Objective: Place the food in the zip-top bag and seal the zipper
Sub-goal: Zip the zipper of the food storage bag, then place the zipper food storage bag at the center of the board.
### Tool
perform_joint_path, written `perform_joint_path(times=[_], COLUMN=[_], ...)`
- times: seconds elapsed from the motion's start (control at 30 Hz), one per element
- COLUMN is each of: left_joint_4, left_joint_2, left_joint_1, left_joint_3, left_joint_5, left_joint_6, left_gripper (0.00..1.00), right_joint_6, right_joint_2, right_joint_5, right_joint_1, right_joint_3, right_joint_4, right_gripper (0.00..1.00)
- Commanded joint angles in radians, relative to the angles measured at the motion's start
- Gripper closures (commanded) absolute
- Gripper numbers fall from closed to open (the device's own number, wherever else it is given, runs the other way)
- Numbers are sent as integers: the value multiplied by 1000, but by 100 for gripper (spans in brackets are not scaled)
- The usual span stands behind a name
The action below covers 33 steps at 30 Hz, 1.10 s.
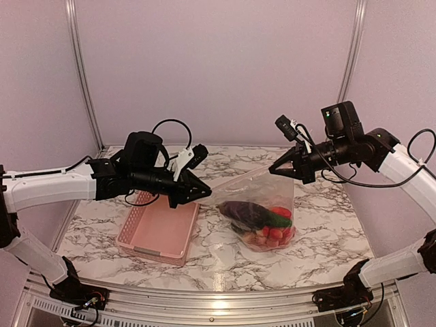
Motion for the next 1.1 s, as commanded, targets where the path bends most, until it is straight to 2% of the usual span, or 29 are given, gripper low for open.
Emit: perform_joint_path(times=[0.0, 0.37, 0.43, 0.5, 0.63, 0.67, 0.73, 0.77, 0.8, 0.9, 0.97, 1.0, 1.07], left_joint_4=[-92, -81, -71, -25, 110, 120, 126, 126, 126, 128, 128, 128, 113], left_joint_2=[-28, -33, -25, -23, -40, -44, -52, -58, -64, -98, -125, -137, -158], left_joint_1=[22, 41, 41, 42, 41, 43, 44, 45, 47, 51, 55, 55, 56], left_joint_3=[-42, -71, -57, -44, -16, -1, 28, 39, 45, 48, 44, 44, 48], left_joint_5=[-23, -19, -25, -66, -210, -251, -307, -329, -348, -389, -429, -450, -523], left_joint_6=[12, 15, 7, -26, -100, -108, -106, -103, -101, -101, -113, -114, -158], left_gripper=[89, 86, 76, 54, 24, 18, 14, 12, 11, 8, 5, 3, 1], right_joint_6=[1, 11, 15, 18, 29, 31, 34, 36, 39, 66, 101, 125, 156], right_joint_2=[-24, -12, -4, 4, 17, 27, 46, 58, 70, 101, 105, 103, 105], right_joint_5=[4, -10, -19, -15, 98, 112, 103, 90, 78, 22, 3, 7, 28], right_joint_1=[-20, -20, -21, -20, -21, -23, -22, -23, -22, -22, -21, -22, -22], right_joint_3=[23, 26, 28, 27, 28, 39, 71, 89, 110, 189, 238, 258, 298], right_joint_4=[21, 32, 37, 44, 86, 96, 110, 110, 104, 70, 74, 84, 104], right_gripper=[100, 100, 100, 100, 100, 100, 100, 95, 86, 50, 32, 26, 21])
